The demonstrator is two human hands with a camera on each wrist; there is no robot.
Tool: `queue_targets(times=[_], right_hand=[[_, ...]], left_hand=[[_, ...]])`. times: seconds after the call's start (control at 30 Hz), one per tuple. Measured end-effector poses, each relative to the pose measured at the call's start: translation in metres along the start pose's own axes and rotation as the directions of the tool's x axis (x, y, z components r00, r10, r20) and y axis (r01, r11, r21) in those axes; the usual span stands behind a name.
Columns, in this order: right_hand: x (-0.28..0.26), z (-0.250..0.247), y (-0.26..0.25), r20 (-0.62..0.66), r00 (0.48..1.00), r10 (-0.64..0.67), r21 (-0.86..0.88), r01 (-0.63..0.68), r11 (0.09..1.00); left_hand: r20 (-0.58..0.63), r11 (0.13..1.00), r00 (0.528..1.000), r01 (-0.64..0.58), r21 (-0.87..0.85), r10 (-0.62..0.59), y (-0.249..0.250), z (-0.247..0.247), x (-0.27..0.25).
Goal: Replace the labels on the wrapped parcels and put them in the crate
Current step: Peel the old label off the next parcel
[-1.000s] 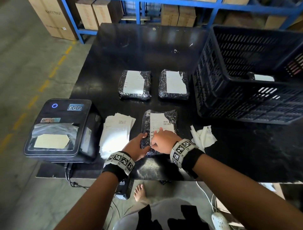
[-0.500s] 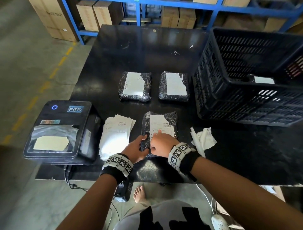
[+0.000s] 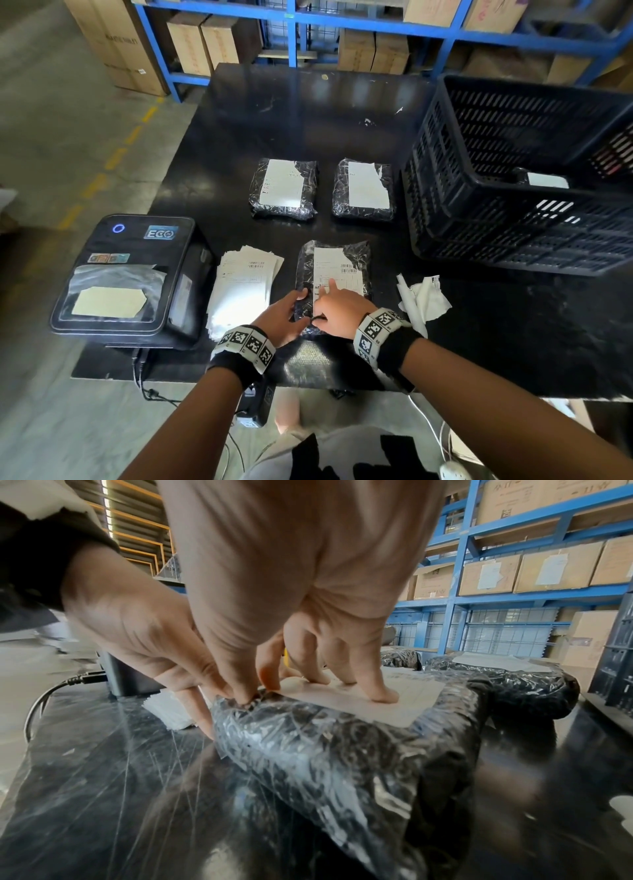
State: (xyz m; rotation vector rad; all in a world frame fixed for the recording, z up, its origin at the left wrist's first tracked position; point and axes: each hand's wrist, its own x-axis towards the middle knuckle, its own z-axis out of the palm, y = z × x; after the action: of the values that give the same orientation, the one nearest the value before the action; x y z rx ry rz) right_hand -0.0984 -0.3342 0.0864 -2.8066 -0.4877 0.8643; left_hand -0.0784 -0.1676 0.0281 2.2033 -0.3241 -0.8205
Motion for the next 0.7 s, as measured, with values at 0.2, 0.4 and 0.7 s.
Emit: queue_targets(times=[0.2, 0.4, 0.7], right_hand=[[0.005, 0.001, -0.003, -0.016, 0.999, 0.034, 0.031, -0.034, 0.999], [0.011, 0.003, -0.009, -0.056, 0.990, 0.127, 0.016, -0.126, 0.992], [0.005, -0.009, 0.008, -0.049, 0.998, 0.040, 0.152, -0.033, 0.988]], left_hand=[[-0.001, 1.000, 1.000, -0.009, 0.010, 0.009, -0.003, 0.003, 0.002], [-0.021, 1.000, 1.000, -0.008, 0.030, 0.008, 0.000, 0.004, 0.000], [-0.009, 1.000, 1.000, 0.011, -0.013, -0.011, -0.004, 0.003, 0.001]])
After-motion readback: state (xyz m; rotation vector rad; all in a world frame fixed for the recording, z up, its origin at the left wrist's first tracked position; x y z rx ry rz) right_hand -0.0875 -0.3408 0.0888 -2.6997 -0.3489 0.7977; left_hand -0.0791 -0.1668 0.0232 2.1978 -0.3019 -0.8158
